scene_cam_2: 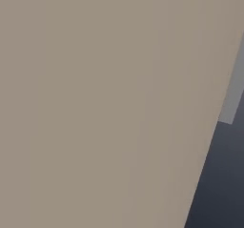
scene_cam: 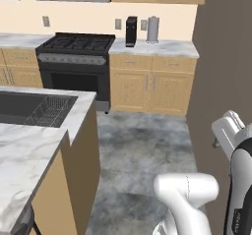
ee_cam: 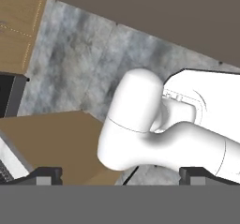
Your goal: Place the steak on the counter behind the older steak on the same shelf of the fridge to maintain FIFO order. Close the fridge door when finished.
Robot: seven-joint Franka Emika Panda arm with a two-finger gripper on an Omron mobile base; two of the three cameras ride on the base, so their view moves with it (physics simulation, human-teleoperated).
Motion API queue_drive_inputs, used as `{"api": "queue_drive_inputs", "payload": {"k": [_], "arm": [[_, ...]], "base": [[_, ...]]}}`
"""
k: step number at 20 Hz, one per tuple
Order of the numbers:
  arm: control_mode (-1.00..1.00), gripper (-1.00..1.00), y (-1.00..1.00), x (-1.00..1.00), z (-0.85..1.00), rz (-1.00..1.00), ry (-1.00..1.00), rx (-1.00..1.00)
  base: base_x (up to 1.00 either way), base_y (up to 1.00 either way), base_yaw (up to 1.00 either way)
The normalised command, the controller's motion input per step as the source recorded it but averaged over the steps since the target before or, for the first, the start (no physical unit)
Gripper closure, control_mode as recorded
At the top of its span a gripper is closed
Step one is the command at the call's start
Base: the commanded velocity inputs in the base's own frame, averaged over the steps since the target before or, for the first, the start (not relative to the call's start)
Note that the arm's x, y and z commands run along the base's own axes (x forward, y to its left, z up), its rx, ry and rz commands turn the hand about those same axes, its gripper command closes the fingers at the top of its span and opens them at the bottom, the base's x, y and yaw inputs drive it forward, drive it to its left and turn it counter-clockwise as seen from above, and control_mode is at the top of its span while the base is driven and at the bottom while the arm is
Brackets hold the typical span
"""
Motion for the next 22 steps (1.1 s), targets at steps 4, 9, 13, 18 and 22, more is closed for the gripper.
{"api": "queue_drive_inputs", "payload": {"k": [4,9,13,18,22], "arm": [[1.00,-1.00,0.00,0.00,0.00,0.00,0.00,0.00],[1.00,-1.00,0.00,0.00,0.00,0.00,0.00,0.00],[1.00,-1.00,0.00,0.00,0.00,0.00,0.00,0.00],[1.00,-1.00,0.00,0.00,0.00,0.00,0.00,0.00],[1.00,-1.00,0.00,0.00,0.00,0.00,0.00,0.00]], "base": [[0.97,-1.00,0.25],[1.00,-0.37,0.27],[1.00,0.21,-0.07],[1.00,-0.40,-0.01],[1.00,-0.41,0.13]]}}
